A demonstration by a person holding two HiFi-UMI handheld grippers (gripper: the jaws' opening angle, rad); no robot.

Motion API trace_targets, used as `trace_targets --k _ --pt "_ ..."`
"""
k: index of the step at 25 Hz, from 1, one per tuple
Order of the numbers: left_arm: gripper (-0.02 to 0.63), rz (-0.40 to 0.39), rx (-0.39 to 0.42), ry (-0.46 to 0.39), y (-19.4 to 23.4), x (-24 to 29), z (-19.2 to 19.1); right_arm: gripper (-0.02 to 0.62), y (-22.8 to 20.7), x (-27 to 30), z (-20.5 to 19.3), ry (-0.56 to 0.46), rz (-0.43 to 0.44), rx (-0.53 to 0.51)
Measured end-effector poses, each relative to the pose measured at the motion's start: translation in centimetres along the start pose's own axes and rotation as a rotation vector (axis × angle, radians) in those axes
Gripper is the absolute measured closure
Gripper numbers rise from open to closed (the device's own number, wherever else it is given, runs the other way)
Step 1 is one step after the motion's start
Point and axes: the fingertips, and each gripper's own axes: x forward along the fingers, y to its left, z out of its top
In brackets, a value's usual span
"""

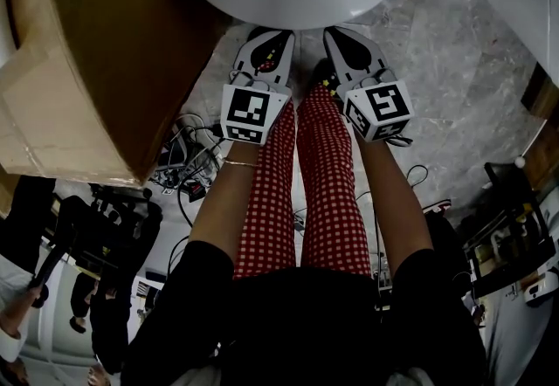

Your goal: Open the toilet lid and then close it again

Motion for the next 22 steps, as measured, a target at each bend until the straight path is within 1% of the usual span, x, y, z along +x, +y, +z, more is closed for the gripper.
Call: trace_targets --k 4,7,12,18,22 --pt "0.603 0.0 -0.035 -0.009 -0.1 0.0 0.1 0.576 -0.3 0.3 0.0 0.009 -0.018 0.004" --pt "0.603 0.004 -0.056 -0.019 -0.2 0.0 0.1 0.577 -0.3 0.1 0.1 0.009 -0.038 -0.011" --pt "0.603 0.005 -0.04 -0.017 -0.3 0.0 0.4 0.577 -0.3 -0.1 0.5 -0.015 -0.06 0.0" --pt "0.603 -0.003 -0.013 -0.029 -0.6 -0.4 0.9 0.577 0.0 -0.5 1.1 -0.03 -0.048 -0.042" --pt "0.603 -0.007 0.005 -0.037 -0.9 -0.9 1.4 0.577 0.4 -1.0 1.4 -0.045 -0.048 -0.039"
